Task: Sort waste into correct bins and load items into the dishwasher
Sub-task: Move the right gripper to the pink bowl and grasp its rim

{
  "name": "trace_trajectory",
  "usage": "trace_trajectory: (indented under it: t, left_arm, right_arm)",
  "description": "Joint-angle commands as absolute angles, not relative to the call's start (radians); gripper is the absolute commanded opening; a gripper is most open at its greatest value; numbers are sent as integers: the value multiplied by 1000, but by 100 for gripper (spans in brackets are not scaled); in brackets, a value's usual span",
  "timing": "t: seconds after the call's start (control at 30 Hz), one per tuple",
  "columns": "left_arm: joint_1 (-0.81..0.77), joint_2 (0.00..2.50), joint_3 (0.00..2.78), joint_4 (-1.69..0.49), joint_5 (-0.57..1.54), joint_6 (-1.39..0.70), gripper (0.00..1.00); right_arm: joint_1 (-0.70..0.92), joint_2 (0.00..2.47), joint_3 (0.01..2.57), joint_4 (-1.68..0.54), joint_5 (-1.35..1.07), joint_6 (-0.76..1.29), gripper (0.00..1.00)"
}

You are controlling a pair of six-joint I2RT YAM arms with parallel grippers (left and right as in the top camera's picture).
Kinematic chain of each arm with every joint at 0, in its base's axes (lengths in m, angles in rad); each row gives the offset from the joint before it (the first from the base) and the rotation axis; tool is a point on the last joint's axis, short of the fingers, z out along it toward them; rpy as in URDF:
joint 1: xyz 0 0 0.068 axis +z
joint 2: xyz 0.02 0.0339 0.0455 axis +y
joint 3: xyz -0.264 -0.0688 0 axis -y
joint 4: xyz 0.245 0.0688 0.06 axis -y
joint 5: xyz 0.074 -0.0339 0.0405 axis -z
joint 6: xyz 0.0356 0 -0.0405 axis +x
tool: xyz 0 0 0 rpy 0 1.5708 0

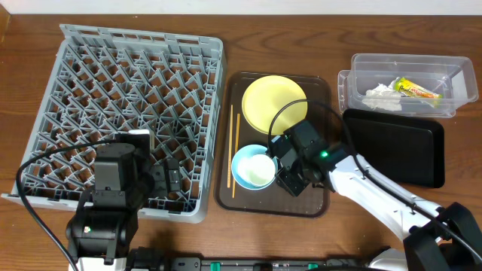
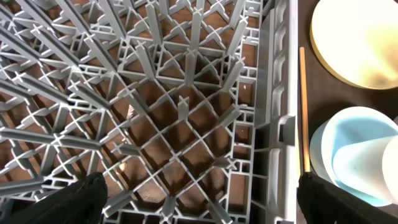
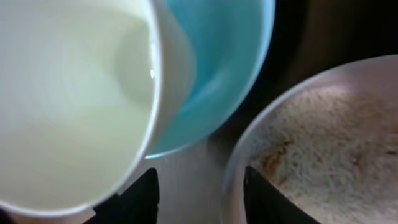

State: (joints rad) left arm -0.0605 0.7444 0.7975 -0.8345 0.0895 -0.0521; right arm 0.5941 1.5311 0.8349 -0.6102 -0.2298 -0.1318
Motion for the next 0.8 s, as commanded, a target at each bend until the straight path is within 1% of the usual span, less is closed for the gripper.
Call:
trace_trajectory:
  t: [0.0, 0.13, 0.23, 0.33, 0.4, 0.57, 0.7, 0.77]
  left_arm:
    - [-56, 744, 816, -838, 75, -57, 98]
    - [-56, 744, 816, -838, 75, -57, 98]
    - [-56, 744, 816, -838, 75, -57, 98]
    - [-56, 744, 816, -838, 75, -57, 98]
    - [-56, 744, 816, -838, 75, -57, 98]
    - [-56, 744, 816, -845, 75, -57, 98]
    - [-56, 744, 816, -852, 75, -57, 98]
    - [-56, 744, 816, -852, 75, -57, 98]
  right_arm:
    - [613, 1532, 813, -595, -178, -83, 38]
    - [615, 1532, 809, -595, -134, -48, 26]
    - [615, 1532, 809, -594, -131, -38, 20]
    - [615, 1532, 809, -594, -131, -38, 18]
    - [615, 1532, 809, -595, -131, -38, 13]
    - [615, 1532, 801, -594, -130, -38, 11]
    - [615, 1532, 797, -592, -126, -38, 12]
    - [615, 1532, 797, -594, -119, -36, 9]
